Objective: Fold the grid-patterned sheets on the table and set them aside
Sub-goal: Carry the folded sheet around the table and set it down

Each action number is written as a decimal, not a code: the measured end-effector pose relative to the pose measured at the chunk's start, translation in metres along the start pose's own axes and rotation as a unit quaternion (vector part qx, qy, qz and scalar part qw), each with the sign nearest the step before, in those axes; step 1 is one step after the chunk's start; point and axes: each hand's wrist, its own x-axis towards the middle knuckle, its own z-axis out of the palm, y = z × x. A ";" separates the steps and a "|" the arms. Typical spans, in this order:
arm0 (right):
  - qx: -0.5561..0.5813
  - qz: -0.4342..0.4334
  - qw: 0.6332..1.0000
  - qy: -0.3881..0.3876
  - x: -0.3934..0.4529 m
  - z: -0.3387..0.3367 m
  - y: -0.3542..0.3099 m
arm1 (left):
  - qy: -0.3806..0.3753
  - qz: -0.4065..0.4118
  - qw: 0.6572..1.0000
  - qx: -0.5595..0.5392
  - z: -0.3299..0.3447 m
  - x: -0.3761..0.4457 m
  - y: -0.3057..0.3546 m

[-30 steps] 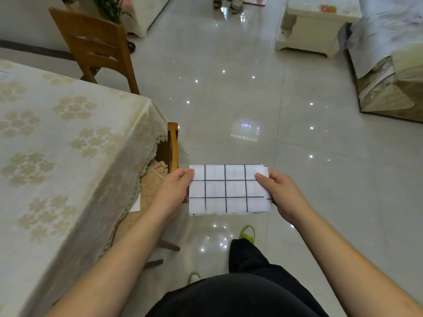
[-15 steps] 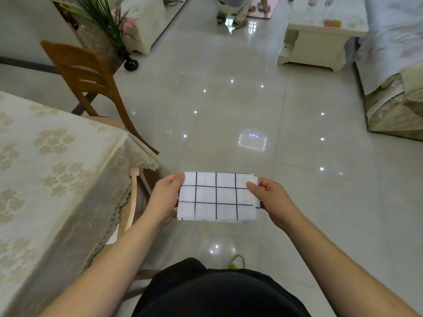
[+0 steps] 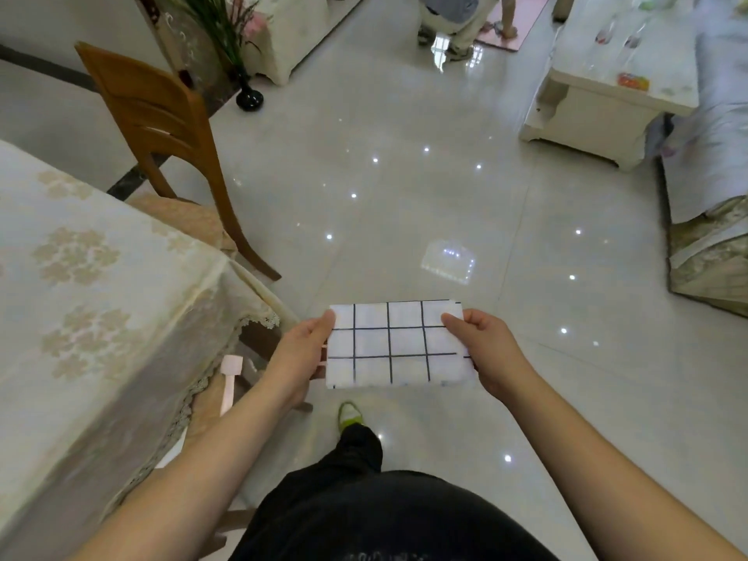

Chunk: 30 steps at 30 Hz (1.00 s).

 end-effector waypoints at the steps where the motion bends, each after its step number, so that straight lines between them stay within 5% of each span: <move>1: -0.002 -0.001 1.000 0.008 0.013 0.006 -0.010 | -0.011 -0.004 1.000 -0.001 -0.005 0.010 0.006; 13: -0.064 -0.023 0.994 -0.082 0.125 0.087 -0.093 | 0.072 0.035 0.996 -0.048 -0.068 0.106 0.072; 30: -0.132 0.015 0.977 -0.170 0.338 0.152 -0.197 | 0.176 -0.030 0.976 -0.121 -0.079 0.232 0.163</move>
